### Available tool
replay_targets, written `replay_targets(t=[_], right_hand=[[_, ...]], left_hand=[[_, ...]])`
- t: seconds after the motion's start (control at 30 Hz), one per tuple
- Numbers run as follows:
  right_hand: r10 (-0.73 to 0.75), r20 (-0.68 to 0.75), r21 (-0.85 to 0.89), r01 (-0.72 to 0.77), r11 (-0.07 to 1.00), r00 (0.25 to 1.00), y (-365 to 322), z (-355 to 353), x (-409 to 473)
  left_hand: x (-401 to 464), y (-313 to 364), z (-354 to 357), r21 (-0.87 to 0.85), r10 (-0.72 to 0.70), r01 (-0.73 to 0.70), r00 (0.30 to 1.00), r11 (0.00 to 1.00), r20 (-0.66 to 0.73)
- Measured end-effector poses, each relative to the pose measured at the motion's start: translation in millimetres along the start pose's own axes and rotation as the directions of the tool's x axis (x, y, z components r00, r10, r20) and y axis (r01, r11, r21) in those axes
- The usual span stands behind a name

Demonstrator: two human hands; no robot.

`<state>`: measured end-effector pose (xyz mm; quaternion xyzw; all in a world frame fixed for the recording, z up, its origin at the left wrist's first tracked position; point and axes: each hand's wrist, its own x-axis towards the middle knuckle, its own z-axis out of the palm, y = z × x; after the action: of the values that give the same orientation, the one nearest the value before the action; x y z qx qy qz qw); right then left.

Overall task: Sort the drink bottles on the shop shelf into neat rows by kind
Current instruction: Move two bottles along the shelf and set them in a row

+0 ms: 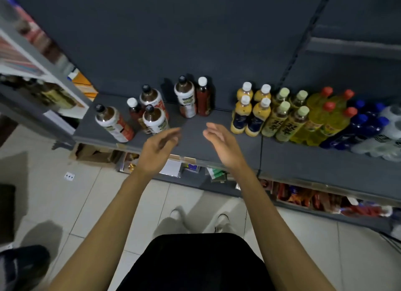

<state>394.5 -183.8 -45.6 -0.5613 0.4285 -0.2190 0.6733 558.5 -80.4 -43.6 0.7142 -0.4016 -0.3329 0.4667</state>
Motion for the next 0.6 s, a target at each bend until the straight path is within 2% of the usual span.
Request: replay_targets(t=[0.23, 0.4, 0.6], right_hand=[[-0.092, 0.104, -0.078, 0.101, 0.992, 0.990, -19.9, 98.8, -8.0], [-0.106, 0.164, -0.143, 0.130, 0.981, 0.981, -22.8, 188.8, -8.7], [-0.092, 0.177, -0.230, 0.132, 0.964, 0.980, -25.1, 245.8, -7.5]], left_hand=[[-42.1, -18.8, -83.9, -0.054, 0.026, -0.032, 0.995, 0.998, -0.101], [-72.5, -49.4, -164.6, -0.102, -0.005, -0.017, 0.979, 0.995, -0.204], [-82.8, -83.4, -212.7, -0.122, -0.033, 0.007, 0.975, 0.993, -0.218]])
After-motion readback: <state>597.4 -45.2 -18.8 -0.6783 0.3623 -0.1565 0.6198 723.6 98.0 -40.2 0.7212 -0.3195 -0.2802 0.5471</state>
